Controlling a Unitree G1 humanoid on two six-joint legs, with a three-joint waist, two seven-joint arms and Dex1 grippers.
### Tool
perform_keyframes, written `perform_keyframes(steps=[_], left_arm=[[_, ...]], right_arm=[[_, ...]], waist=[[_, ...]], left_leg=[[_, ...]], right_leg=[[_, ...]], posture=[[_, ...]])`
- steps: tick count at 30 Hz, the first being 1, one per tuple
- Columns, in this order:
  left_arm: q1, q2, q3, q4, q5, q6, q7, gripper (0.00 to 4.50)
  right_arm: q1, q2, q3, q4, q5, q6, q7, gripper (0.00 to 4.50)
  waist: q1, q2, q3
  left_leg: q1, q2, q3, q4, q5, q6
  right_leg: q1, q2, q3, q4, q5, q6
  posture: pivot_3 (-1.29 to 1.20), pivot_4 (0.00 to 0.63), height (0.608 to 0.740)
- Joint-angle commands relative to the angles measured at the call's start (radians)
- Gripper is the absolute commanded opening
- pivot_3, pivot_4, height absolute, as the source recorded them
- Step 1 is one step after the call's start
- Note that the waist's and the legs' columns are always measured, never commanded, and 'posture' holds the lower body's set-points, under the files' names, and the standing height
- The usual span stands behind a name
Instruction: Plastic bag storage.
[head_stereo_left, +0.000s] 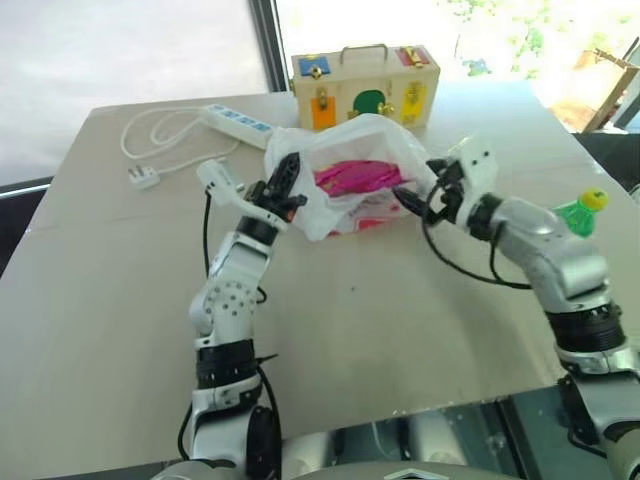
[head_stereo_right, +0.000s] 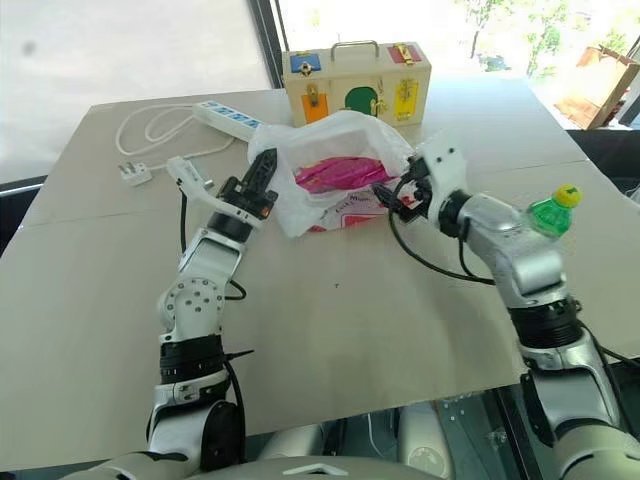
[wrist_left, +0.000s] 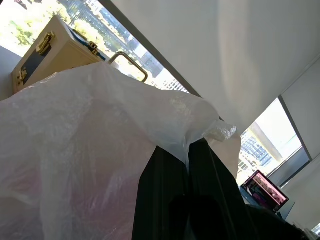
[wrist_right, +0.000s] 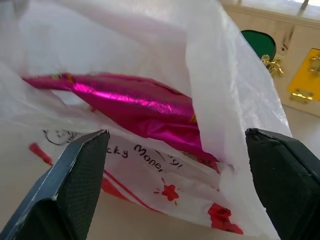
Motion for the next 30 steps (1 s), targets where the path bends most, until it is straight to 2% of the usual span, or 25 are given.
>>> perform_keyframes(steps=[1,7,8,10,11,13,17,20,27,30], left_arm=[[-0.01,-0.001,-0.012,-0.045,-0.006,-0.003,0.005,0.0],[-0.004,0.0,-0.015,-0.056,-0.004,-0.01,0.011,0.0],[-0.002,0.0,-0.015,-0.059,-0.003,-0.011,0.013,0.0],[0.002,-0.001,-0.017,-0.065,0.0,-0.014,0.017,0.0],[0.004,-0.001,-0.016,-0.068,0.001,-0.015,0.019,0.0],[0.007,0.002,-0.012,-0.075,0.0,-0.016,0.024,0.0],[0.016,0.012,0.003,-0.081,-0.005,-0.017,0.027,0.0],[0.015,0.019,0.003,-0.082,-0.005,-0.016,0.025,0.0],[-0.05,0.074,0.015,-0.087,-0.026,-0.001,0.017,0.0],[-0.09,0.095,0.033,-0.079,-0.036,-0.007,0.02,0.0]], right_arm=[[-0.06,0.041,-0.009,0.058,-0.102,-0.103,-0.063,4.41],[-0.107,0.153,-0.079,0.205,-0.169,-0.21,-0.162,4.41],[-0.116,0.156,-0.072,0.234,-0.197,-0.229,-0.172,4.18],[-0.126,0.16,-0.077,0.281,-0.247,-0.272,-0.216,3.56],[-0.13,0.158,-0.082,0.295,-0.258,-0.282,-0.221,2.99],[-0.136,0.142,-0.1,0.31,-0.274,-0.288,-0.225,2.15],[-0.146,0.09,-0.148,0.303,-0.274,-0.268,-0.199,0.05],[-0.158,0.053,-0.182,0.258,-0.253,-0.224,-0.16,0.05],[-0.267,-0.065,-0.414,0.023,0.305,0.477,0.155,0.05],[-0.343,-0.035,-0.576,0.052,0.523,0.652,0.132,0.05]], waist=[[0.002,0.0,0.0],[0.0,0.0,0.0],[0.0,0.0,0.0],[0.0,0.0,0.0],[0.0,0.0,0.0],[-0.001,0.0,0.0],[-0.001,0.0,0.0],[-0.002,0.0,0.0],[0.001,0.0,0.0],[0.001,0.0,0.0]], left_leg=[[0.0,0.0,0.0,0.0,0.0,0.0],[0.0,0.0,-0.001,0.0,0.0,0.0],[0.0,0.0,-0.001,0.0,0.0,0.0],[0.0,0.0,-0.001,0.0,0.0,0.0],[0.0,0.0,-0.001,0.0,0.0,0.0],[0.0,0.0,-0.001,0.0,0.0,0.0],[0.0,0.0,-0.001,0.0,0.0,0.0],[0.0,0.0,-0.001,0.0,0.0,0.0],[-0.002,0.0,-0.002,0.0,0.0,0.0],[-0.003,0.0,-0.004,-0.001,0.0,0.0]], right_leg=[[0.0,0.0,0.0,0.0,0.0,0.0],[0.0,0.001,-0.001,0.0,0.0,0.0],[0.0,0.001,-0.001,0.0,0.0,0.0],[0.0,0.001,-0.001,-0.001,0.0,0.0],[0.0,0.001,-0.001,-0.001,0.0,0.0],[0.0,0.001,-0.001,-0.001,0.0,0.0],[0.0,0.001,-0.001,-0.001,0.0,0.0],[0.0,0.001,-0.001,-0.001,0.0,0.0],[0.0,0.0,-0.001,-0.002,0.0,0.0],[0.0,-0.001,-0.002,-0.003,0.0,0.0]], posture=[[0.0,0.15,0.74],[0.0,0.15,0.74],[0.0,0.15,0.74],[0.0,0.15,0.74],[0.0,0.15,0.74],[0.0,0.15,0.74],[0.0,0.15,0.74],[0.0,0.15,0.74],[0.0,0.15,0.74],[0.0,0.15,0.74]])
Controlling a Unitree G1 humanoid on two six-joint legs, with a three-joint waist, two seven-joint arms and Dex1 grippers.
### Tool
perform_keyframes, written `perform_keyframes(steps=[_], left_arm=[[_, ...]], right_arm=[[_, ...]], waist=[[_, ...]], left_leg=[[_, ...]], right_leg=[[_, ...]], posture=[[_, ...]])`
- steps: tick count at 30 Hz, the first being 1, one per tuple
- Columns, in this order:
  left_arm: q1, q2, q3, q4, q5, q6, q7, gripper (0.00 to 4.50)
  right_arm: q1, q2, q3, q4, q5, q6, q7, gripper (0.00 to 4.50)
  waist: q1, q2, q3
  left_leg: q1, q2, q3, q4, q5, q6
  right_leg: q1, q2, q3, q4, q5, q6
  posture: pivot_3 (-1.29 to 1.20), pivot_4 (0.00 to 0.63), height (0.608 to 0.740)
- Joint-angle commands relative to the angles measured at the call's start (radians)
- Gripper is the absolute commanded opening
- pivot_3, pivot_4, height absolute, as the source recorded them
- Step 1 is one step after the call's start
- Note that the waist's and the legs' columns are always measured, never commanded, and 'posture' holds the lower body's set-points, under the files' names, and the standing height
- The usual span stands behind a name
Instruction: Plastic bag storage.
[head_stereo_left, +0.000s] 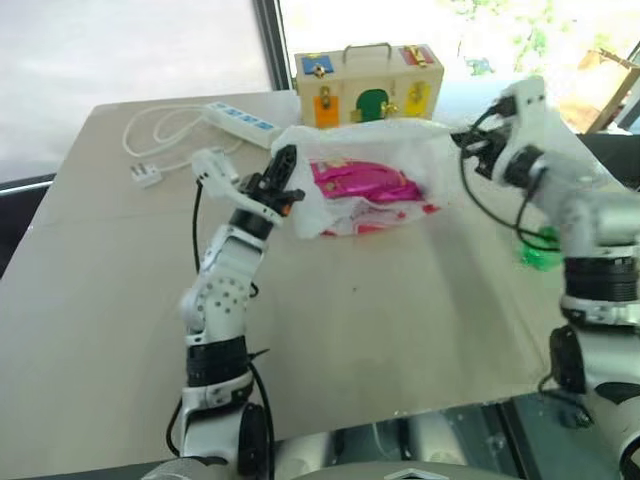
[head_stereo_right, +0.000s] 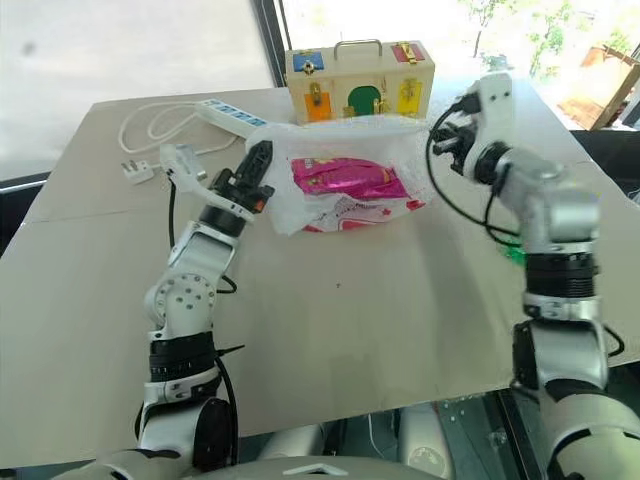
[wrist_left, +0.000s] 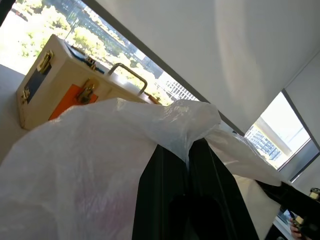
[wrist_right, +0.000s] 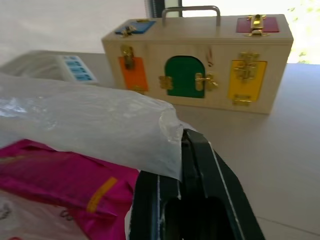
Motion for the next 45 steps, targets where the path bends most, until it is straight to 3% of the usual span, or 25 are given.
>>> perform_keyframes(steps=[1,7,10,11,13,14,15,22,25,28,32,36,39,45], left_arm=[[-0.071,0.032,0.033,-0.033,-0.027,-0.013,0.0,0.0],[-0.116,0.071,0.066,-0.015,-0.039,-0.013,0.002,0.0],[-0.11,0.08,0.061,-0.023,-0.042,-0.006,0.008,0.0],[-0.1,0.08,0.053,-0.032,-0.041,0.0,0.008,0.0],[-0.077,0.069,0.035,-0.055,-0.046,0.012,0.013,0.0],[-0.066,0.061,0.027,-0.065,-0.049,0.017,0.019,0.0],[-0.057,0.054,0.02,-0.073,-0.051,0.021,0.023,0.0],[-0.026,0.017,-0.005,-0.101,-0.06,0.042,0.052,0.0],[-0.023,0.013,-0.01,-0.106,-0.067,0.05,0.06,0.0],[-0.015,0.006,-0.015,-0.112,-0.075,0.06,0.069,0.0],[-0.003,-0.002,-0.03,-0.124,-0.08,0.072,0.071,0.0],[0.004,-0.007,-0.039,-0.131,-0.079,0.08,0.069,0.0],[0.007,-0.01,-0.043,-0.124,-0.078,0.078,0.067,0.0],[0.011,-0.01,-0.052,-0.122,-0.071,0.074,0.063,0.0]], right_arm=[[-0.13,0.062,-0.26,0.03,0.316,0.221,-0.066,0.05],[-0.197,0.19,-0.453,0.2,0.388,0.189,-0.362,0.05],[-0.154,0.171,-0.403,0.219,0.343,0.176,-0.353,0.05],[-0.108,0.138,-0.315,0.182,0.3,0.169,-0.286,0.59],[-0.011,0.05,-0.127,0.079,0.232,0.138,-0.115,1.12],[0.031,-0.001,-0.045,0.024,0.202,0.111,-0.029,1.62],[0.059,-0.035,-0.006,-0.016,0.198,0.098,0.032,1.85],[0.139,-0.228,0.048,-0.193,0.15,-0.038,0.267,4.26],[0.11,-0.297,-0.003,-0.231,0.119,-0.111,0.272,4.26],[0.106,-0.435,-0.056,-0.169,0.046,-0.14,0.267,4.26],[0.264,-0.634,-0.146,-0.067,-0.023,-0.187,0.37,4.26],[0.457,-0.732,-0.297,-0.029,-0.006,-0.136,0.471,4.26],[0.558,-0.676,-0.403,-0.013,0.04,-0.079,0.455,4.26],[0.689,-0.535,-0.457,-0.058,0.089,-0.032,0.399,4.26]], waist=[[-0.003,0.0,0.0],[-0.003,0.0,0.0],[0.0,0.0,0.0],[0.001,0.0,0.0],[-0.001,0.0,0.0],[-0.001,0.0,0.0],[-0.001,0.0,0.0],[0.0,0.0,0.0],[0.006,-0.001,0.0],[0.015,-0.001,0.0],[0.049,-0.002,0.0],[0.053,-0.002,0.0],[0.049,-0.002,0.0],[0.051,-0.002,0.0]], left_leg=[[0.0,0.0,0.0,0.0,0.0,0.0],[0.001,0.0,0.001,0.0,0.0,0.0],[0.0,0.0,0.001,0.0,0.0,0.0],[-0.001,0.0,0.001,0.001,0.0,0.0],[-0.001,-0.001,-0.002,0.001,0.0,0.0],[-0.002,-0.001,-0.002,0.001,0.0,0.0],[-0.002,-0.001,-0.002,0.001,0.0,0.0],[-0.005,-0.001,-0.004,0.003,0.0,0.0],[-0.005,-0.001,-0.004,0.004,0.0,0.0],[-0.005,-0.002,-0.004,0.004,0.0,0.0],[-0.006,-0.002,-0.007,0.003,0.0,0.0],[-0.006,-0.002,-0.004,0.003,0.0,0.0],[-0.005,-0.002,-0.003,0.003,0.0,0.0],[0.004,0.0,0.004,0.002,0.0,0.0]], right_leg=[[0.0,-0.001,0.0,0.0,0.0,0.0],[0.0,-0.002,0.002,0.001,0.0,0.0],[-0.001,-0.002,0.001,0.002,0.0,0.0],[-0.001,-0.002,0.001,0.002,0.0,0.0],[-0.001,-0.002,0.001,0.001,0.0,0.0],[-0.002,-0.002,0.001,0.001,0.0,0.0],[-0.001,-0.002,0.0,0.002,0.0,0.0],[-0.003,-0.002,-0.003,0.001,0.0,0.0],[-0.002,-0.003,-0.003,0.001,0.001,0.001],[-0.002,-0.003,-0.003,0.0,0.001,0.001],[-0.002,-0.003,-0.005,-0.001,0.001,0.001],[-0.002,-0.004,-0.004,-0.001,0.001,0.001],[-0.001,-0.003,-0.003,0.0,0.001,0.001],[0.004,-0.001,0.004,0.001,0.001,0.001]], posture=[[0.0,0.15,0.74],[0.0,0.15,0.74],[0.0,0.15,0.74],[0.0,0.15,0.74],[0.0,0.15,0.74],[0.0,0.15,0.74],[0.0,0.15,0.74],[0.0,0.15,0.74],[0.0,0.15,0.74],[0.0,0.15,0.74],[0.0,0.15,0.74],[0.0,0.15,0.74],[0.0,0.15,0.74],[0.0,0.15,0.74]])
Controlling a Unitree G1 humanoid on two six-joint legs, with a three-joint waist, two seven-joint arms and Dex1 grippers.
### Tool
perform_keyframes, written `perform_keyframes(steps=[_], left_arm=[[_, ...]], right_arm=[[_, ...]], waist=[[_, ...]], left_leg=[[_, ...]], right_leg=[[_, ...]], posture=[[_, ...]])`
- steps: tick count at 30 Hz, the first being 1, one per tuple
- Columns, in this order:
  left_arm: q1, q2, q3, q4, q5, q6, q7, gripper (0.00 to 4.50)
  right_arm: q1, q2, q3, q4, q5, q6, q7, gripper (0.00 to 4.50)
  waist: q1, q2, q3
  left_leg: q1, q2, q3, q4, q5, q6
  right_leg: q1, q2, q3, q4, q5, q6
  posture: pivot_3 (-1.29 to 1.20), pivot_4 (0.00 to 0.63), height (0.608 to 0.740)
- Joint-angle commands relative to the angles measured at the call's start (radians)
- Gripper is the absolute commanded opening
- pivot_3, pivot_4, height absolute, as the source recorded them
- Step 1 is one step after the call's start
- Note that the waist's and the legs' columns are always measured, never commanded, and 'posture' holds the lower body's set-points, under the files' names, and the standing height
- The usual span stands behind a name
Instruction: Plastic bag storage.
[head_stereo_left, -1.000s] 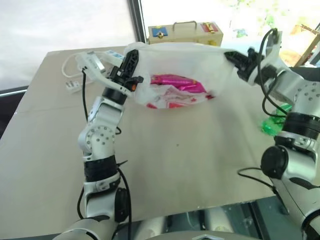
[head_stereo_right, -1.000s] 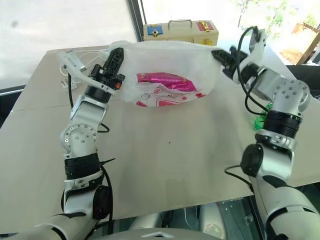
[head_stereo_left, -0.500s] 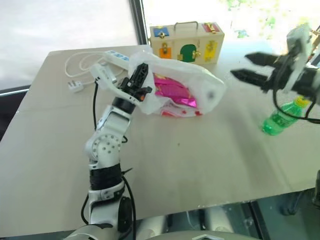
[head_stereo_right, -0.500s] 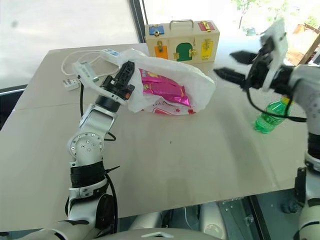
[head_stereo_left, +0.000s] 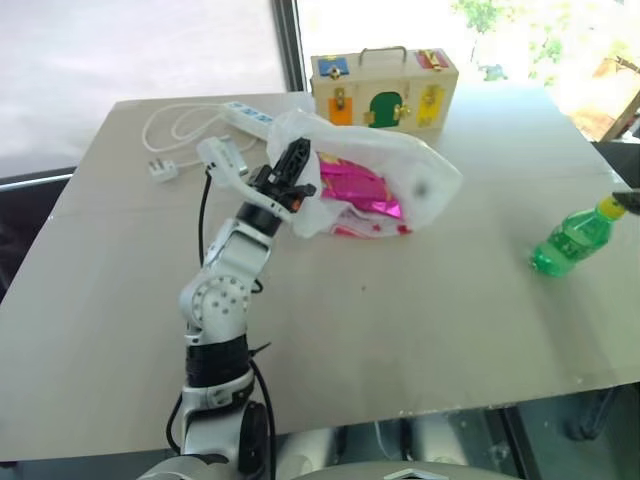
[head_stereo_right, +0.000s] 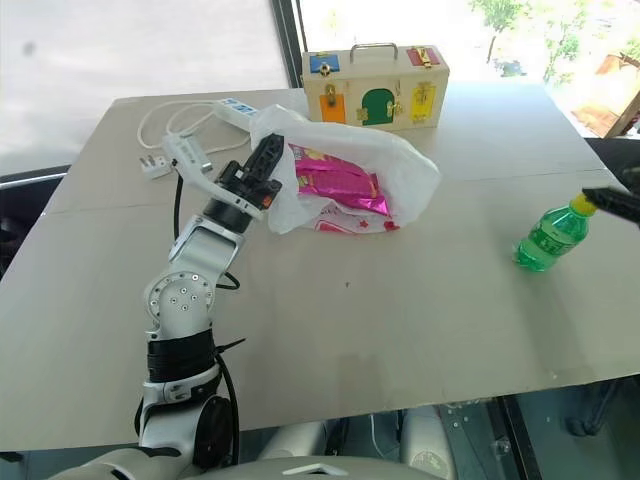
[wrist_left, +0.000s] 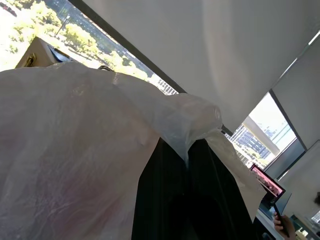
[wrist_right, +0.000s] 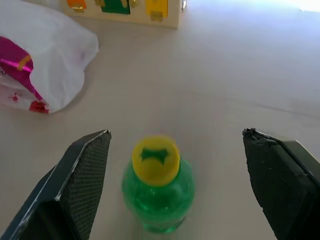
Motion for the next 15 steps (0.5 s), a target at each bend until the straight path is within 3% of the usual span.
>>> perform_keyframes(steps=[1,7,15], left_arm=[[-0.002,0.001,-0.003,-0.038,-0.002,-0.008,-0.006,0.0],[0.003,-0.006,-0.006,-0.038,0.002,-0.016,-0.004,0.0],[0.005,-0.004,-0.003,-0.04,0.004,-0.016,-0.003,0.0]], right_arm=[[-0.005,0.091,-0.055,-0.056,0.087,0.052,-0.053,4.26],[-0.048,0.223,0.014,-0.05,0.064,0.047,-0.206,4.26],[-0.022,0.29,0.094,-0.048,0.027,-0.01,-0.242,4.26]], waist=[[-0.001,0.0,0.0],[0.001,0.0,0.0],[0.0,-0.001,-0.001]], left_leg=[[0.0,0.0,0.0,0.0,0.0,0.0],[0.0,0.0,0.001,0.0,0.0,0.0],[0.0,0.0,0.001,0.0,0.0,0.0]], right_leg=[[0.0,0.0,0.0,0.0,0.0,0.0],[-0.001,0.0,0.001,0.0,0.0,0.0],[-0.001,0.001,0.001,0.0,0.0,0.0]], posture=[[0.0,0.15,0.74],[0.0,0.15,0.74],[0.0,0.15,0.74]])
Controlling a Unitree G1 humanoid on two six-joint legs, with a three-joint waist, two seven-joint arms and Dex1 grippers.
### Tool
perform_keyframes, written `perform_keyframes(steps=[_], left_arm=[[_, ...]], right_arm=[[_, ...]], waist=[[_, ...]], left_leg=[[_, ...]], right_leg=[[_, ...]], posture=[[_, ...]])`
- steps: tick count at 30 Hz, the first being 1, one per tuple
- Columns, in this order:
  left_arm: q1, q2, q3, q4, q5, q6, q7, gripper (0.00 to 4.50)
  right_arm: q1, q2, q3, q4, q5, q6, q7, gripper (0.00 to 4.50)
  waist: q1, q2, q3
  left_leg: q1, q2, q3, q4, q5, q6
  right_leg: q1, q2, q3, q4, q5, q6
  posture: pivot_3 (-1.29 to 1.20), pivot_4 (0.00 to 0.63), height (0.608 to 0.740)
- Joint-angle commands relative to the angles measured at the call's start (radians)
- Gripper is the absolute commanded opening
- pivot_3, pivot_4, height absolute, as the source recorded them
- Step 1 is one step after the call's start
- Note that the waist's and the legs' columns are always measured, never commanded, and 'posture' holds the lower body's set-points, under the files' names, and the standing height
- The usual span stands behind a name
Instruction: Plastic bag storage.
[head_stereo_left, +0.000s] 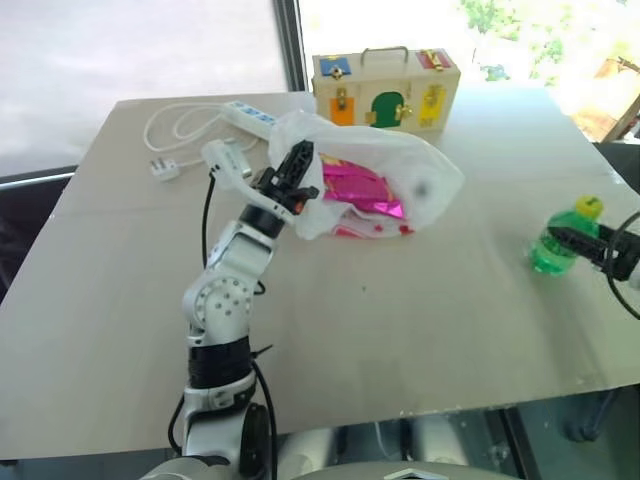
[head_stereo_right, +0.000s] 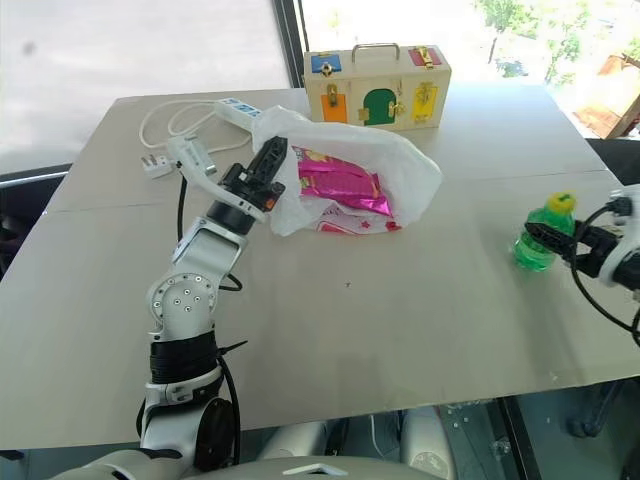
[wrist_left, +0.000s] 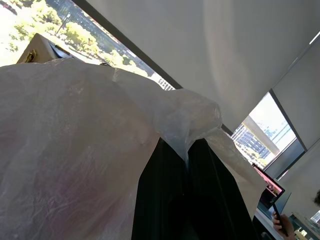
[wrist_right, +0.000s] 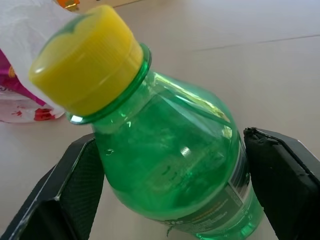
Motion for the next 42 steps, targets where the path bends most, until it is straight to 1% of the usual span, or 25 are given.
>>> perform_keyframes(steps=[1,2,5,6,8,9,12,14,16,18,20,22,24,25,27,29,31,32,33,34,35,36,38,39,42], left_arm=[[-0.004,0.006,0.005,-0.041,-0.001,-0.012,-0.003,0.0],[-0.003,0.006,0.005,-0.042,-0.001,-0.011,-0.003,0.0],[0.0,0.009,0.005,-0.046,-0.002,-0.01,-0.003,0.0],[0.0,0.011,0.005,-0.046,-0.002,-0.008,-0.004,0.0],[-0.001,0.015,0.007,-0.045,-0.004,-0.006,-0.004,0.0],[-0.003,0.019,0.008,-0.041,-0.004,-0.005,-0.006,0.0],[-0.004,0.024,0.01,-0.039,-0.007,-0.004,-0.005,0.0],[-0.003,0.024,0.01,-0.04,-0.008,-0.003,-0.004,0.0],[-0.003,0.022,0.008,-0.044,-0.008,-0.002,0.001,0.0],[-0.003,0.021,0.006,-0.046,-0.007,-0.003,0.003,0.0],[-0.003,0.019,0.006,-0.049,-0.009,-0.003,0.008,0.0],[-0.003,0.017,0.004,-0.051,-0.009,-0.003,0.012,0.0],[-0.006,0.017,0.004,-0.052,-0.009,-0.001,0.015,0.0],[-0.008,0.017,0.005,-0.051,-0.009,0.0,0.015,0.0],[-0.013,0.018,0.006,-0.05,-0.012,0.001,0.019,0.0],[-0.014,0.017,0.003,-0.053,-0.01,0.0,0.02,0.0],[-0.016,0.018,0.005,-0.058,-0.012,0.0,0.025,0.0],[-0.015,0.018,0.005,-0.063,-0.013,0.0,0.028,0.0],[-0.013,0.02,0.004,-0.068,-0.009,0.0,0.03,0.0],[-0.012,0.022,0.004,-0.071,-0.007,0.0,0.033,0.0],[-0.011,0.022,0.005,-0.076,-0.008,0.0,0.036,0.0],[-0.01,0.021,0.008,-0.081,-0.011,-0.001,0.042,0.0],[-0.006,0.023,0.011,-0.089,-0.01,-0.003,0.051,0.0],[-0.002,0.023,0.013,-0.093,-0.011,-0.004,0.056,0.0],[0.006,0.023,0.017,-0.1,-0.015,-0.004,0.065,0.0]], right_arm=[[0.009,0.018,0.017,-0.01,-0.012,-0.029,-0.02,4.26],[0.005,0.026,0.012,-0.006,-0.01,-0.04,-0.025,4.26],[-0.009,0.036,-0.005,-0.001,0.001,-0.063,-0.036,3.47],[-0.007,0.032,-0.001,-0.009,0.002,-0.065,-0.033,3.3],[-0.002,0.024,0.014,-0.048,0.004,-0.068,-0.028,3.27],[-0.028,0.026,0.022,-0.089,0.021,-0.053,-0.043,3.27],[-0.167,0.062,0.026,-0.208,0.169,0.058,-0.091,3.25],[-0.259,0.086,0.06,-0.254,0.224,0.102,-0.115,3.23],[-0.353,0.154,0.123,-0.306,0.302,0.137,-0.133,3.23],[-0.403,0.211,0.152,-0.331,0.358,0.159,-0.158,3.23],[-0.463,0.315,0.209,-0.326,0.381,0.141,-0.195,3.23],[-0.509,0.431,0.305,-0.286,0.333,0.081,-0.208,3.23],[-0.536,0.515,0.425,-0.203,0.18,-0.063,-0.194,3.23],[-0.545,0.539,0.461,-0.169,0.124,-0.119,-0.19,3.23],[-0.601,0.619,0.548,0.041,-0.076,-0.387,-0.212,3.23],[-0.646,0.678,0.587,0.215,-0.192,-0.577,-0.218,3.23],[-0.73,0.731,0.633,0.472,-0.348,-0.861,-0.269,3.23],[-0.767,0.75,0.652,0.575,-0.402,-0.953,-0.281,3.23],[-0.794,0.753,0.696,0.653,-0.465,-1.012,-0.262,3.23],[-0.81,0.754,0.734,0.705,-0.511,-1.049,-0.23,3.23],[-0.821,0.754,0.762,0.745,-0.554,-1.09,-0.214,4.23],[-0.83,0.749,0.788,0.779,-0.602,-1.126,-0.221,4.47],[-0.835,0.747,0.789,0.811,-0.632,-1.155,-0.224,4.47],[-0.823,0.742,0.778,0.79,-0.621,-1.143,-0.205,4.47],[-0.753,0.701,0.722,0.608,-0.507,-0.995,-0.071,4.47]], waist=[[0.0,-0.001,0.0],[-0.001,-0.001,0.0],[-0.002,-0.001,-0.001],[-0.002,-0.001,-0.001],[-0.002,-0.001,-0.001],[-0.003,-0.001,-0.001],[-0.019,0.0,0.0],[-0.03,0.002,0.001],[-0.031,0.002,0.001],[-0.028,0.001,0.001],[-0.021,0.0,0.0],[-0.026,0.0,0.0],[-0.027,0.0,0.0],[-0.028,0.0,0.0],[-0.03,0.0,0.0],[-0.03,0.0,0.0],[-0.035,0.0,0.0],[-0.041,0.0,0.0],[-0.047,0.0,0.0],[-0.054,0.0,0.0],[-0.06,0.0,0.0],[-0.065,0.0,0.0],[-0.078,0.0,0.0],[-0.081,0.0,0.0],[-0.081,0.0,0.0]], left_leg=[[0.0,0.0,0.0,0.0,0.0,0.0],[0.0,0.0,0.0,0.0,0.0,0.0],[0.001,0.0,0.0,0.0,0.0,0.0],[0.001,0.0,0.0,0.0,0.0,0.0],[0.001,0.0,0.0,0.0,0.0,0.0],[0.001,0.0,0.0,0.0,0.0,0.0],[0.001,0.001,0.001,0.0,0.0,0.0],[0.0,0.001,0.002,0.0,0.0,0.0],[0.0,0.001,0.002,-0.001,0.0,0.0],[0.0,0.002,0.001,-0.002,0.0,0.0],[-0.001,0.002,-0.002,-0.002,0.0,0.0],[-0.003,0.0,-0.005,-0.001,0.0,0.0],[-0.003,-0.001,-0.004,0.0,0.0,0.0],[-0.003,-0.002,-0.004,0.0,0.0,0.0],[-0.002,-0.002,-0.004,0.001,0.0,0.0],[-0.002,-0.002,-0.004,0.001,0.0,0.0],[-0.001,-0.002,-0.004,0.001,0.0,0.0],[-0.001,-0.002,-0.003,0.001,0.0,0.0],[-0.002,-0.002,-0.004,0.0,0.0,0.0],[-0.002,-0.002,-0.004,0.0,0.0,0.0],[-0.002,-0.002,-0.004,0.0,0.0,0.0],[-0.001,-0.002,-0.004,0.0,0.0,0.0],[-0.002,-0.002,-0.006,-0.001,0.0,0.0],[-0.002,-0.002,-0.007,-0.001,0.0,0.0],[-0.002,-0.002,-0.009,0.0,0.0,0.0]], right_leg=[[0.0,0.0,0.0,0.0,0.0,0.0],[0.0,0.0,0.0,0.0,0.0,0.0],[0.0,0.0,0.0,0.001,0.0,0.0],[0.0,0.0,0.0,0.0,0.0,0.0],[0.0,0.0,0.0,0.0,0.0,0.0],[0.0,0.0,0.0,0.0,0.0,0.0],[-0.001,0.0,0.002,0.001,0.0,0.0],[-0.001,0.0,0.003,0.001,0.0,0.0],[-0.001,0.0,0.003,0.001,0.0,0.0],[-0.002,0.001,0.002,0.0,0.0,0.0],[-0.002,0.001,-0.001,-0.002,0.0,-0.001],[-0.002,0.0,-0.004,-0.002,0.0,-0.001],[-0.002,-0.001,-0.004,-0.002,0.0,-0.001],[-0.002,0.0,-0.004,-0.001,0.0,-0.001],[-0.003,0.001,-0.005,0.0,0.0,-0.001],[-0.003,0.001,-0.005,0.001,0.0,-0.001],[-0.003,0.002,-0.005,0.001,0.0,-0.001],[-0.003,0.002,-0.005,0.001,0.0,-0.001],[-0.003,0.002,-0.006,0.0,0.0,-0.001],[-0.003,0.001,-0.007,0.0,0.0,-0.001],[-0.004,0.001,-0.008,0.0,0.0,-0.001],[-0.004,0.001,-0.009,-0.001,0.0,-0.001],[-0.005,0.0,-0.011,0.0,0.0,-0.001],[-0.005,0.0,-0.012,0.0,0.0,-0.001],[-0.004,0.0,-0.013,0.0,0.0,-0.001]], posture=[[0.0,0.15,0.74],[0.0,0.15,0.74],[0.0,0.15,0.74],[0.0,0.15,0.74],[0.0,0.15,0.74],[0.0,0.15,0.74],[0.0,0.15,0.74],[0.0,0.15,0.74],[0.0,0.15,0.74],[0.0,0.15,0.74],[0.0,0.15,0.74],[0.0,0.15,0.74],[0.0,0.15,0.74],[0.0,0.15,0.74],[0.0,0.15,0.74],[0.0,0.15,0.74],[0.0,0.15,0.74],[0.0,0.15,0.74],[0.0,0.15,0.74],[0.0,0.15,0.74],[0.0,0.15,0.74],[0.0,0.15,0.74],[0.0,0.15,0.74],[0.0,0.15,0.74],[0.0,0.15,0.74]])
